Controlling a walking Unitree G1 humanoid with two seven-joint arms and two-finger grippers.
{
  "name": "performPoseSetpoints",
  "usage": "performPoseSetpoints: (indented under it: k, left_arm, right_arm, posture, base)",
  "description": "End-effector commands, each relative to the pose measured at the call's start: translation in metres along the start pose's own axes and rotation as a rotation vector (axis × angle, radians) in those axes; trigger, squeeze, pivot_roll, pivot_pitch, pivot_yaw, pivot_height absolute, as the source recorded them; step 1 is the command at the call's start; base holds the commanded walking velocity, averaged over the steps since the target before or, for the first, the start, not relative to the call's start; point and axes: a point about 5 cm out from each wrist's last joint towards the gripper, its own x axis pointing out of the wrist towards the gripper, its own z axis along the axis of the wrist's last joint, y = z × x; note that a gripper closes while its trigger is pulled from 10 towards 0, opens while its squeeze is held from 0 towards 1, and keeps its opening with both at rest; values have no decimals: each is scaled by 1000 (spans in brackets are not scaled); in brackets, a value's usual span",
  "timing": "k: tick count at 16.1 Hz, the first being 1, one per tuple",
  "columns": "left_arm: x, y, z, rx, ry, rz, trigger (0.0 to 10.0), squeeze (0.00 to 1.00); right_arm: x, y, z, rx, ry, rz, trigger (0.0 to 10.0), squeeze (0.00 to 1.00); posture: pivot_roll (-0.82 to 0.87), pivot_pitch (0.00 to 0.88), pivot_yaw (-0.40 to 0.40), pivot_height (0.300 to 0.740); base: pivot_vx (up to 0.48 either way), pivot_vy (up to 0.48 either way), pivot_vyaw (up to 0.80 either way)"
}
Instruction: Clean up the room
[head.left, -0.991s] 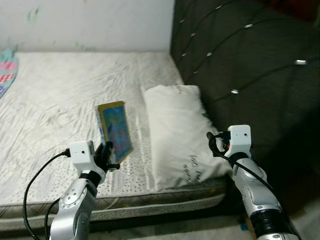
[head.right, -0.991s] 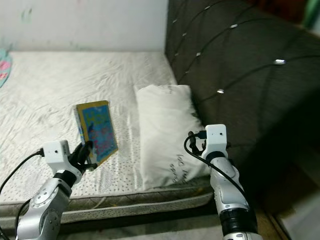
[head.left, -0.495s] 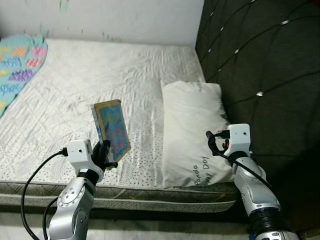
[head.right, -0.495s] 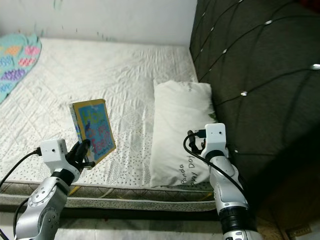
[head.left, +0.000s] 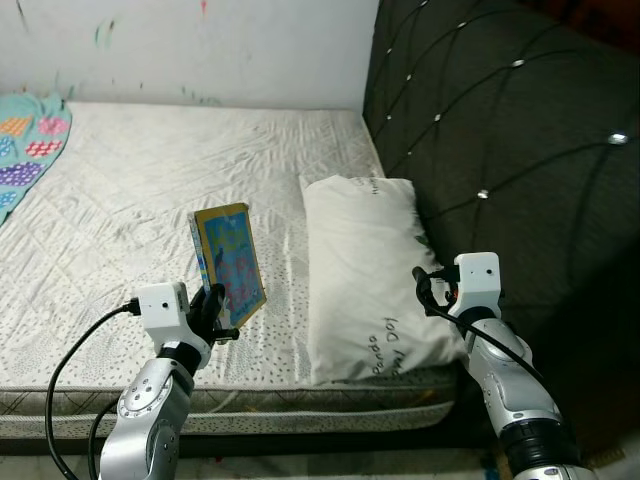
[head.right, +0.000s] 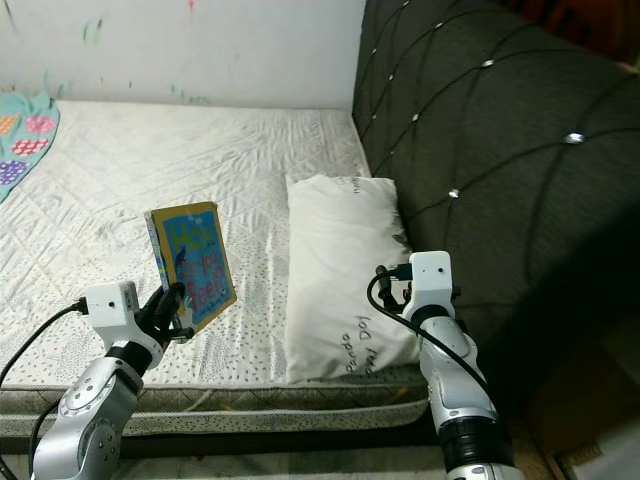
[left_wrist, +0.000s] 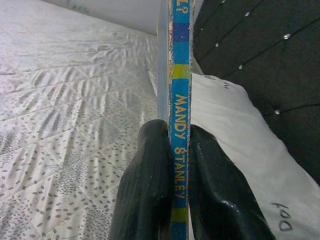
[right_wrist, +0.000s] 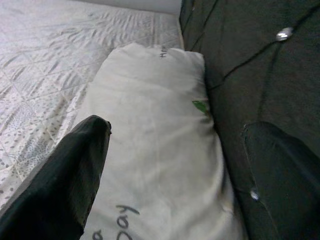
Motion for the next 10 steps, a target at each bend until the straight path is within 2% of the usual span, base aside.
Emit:
performPoseSetpoints:
  k: [1,7,10]
  left_arm:
    - [2,-3,12,18,-58,-16,10000,0]
    - [2,-2,12,25,-55,-14,10000,0]
    - [2,-3,11,11,-53,-4,10000,0]
  right_arm:
    - [1,-1,1,-8,-4,-7,10000,0]
    - [1,-2,0,-9,-2,-9,10000,0]
    - [1,-2,-1,-11,1,-10,10000,0]
  posture:
    - [-48,27,-23,740]
    - [-46,28,-23,740]
    - [-44,26,-23,740]
  base:
    - [356,0,0]
    - [343,0,0]
    - [178,0,0]
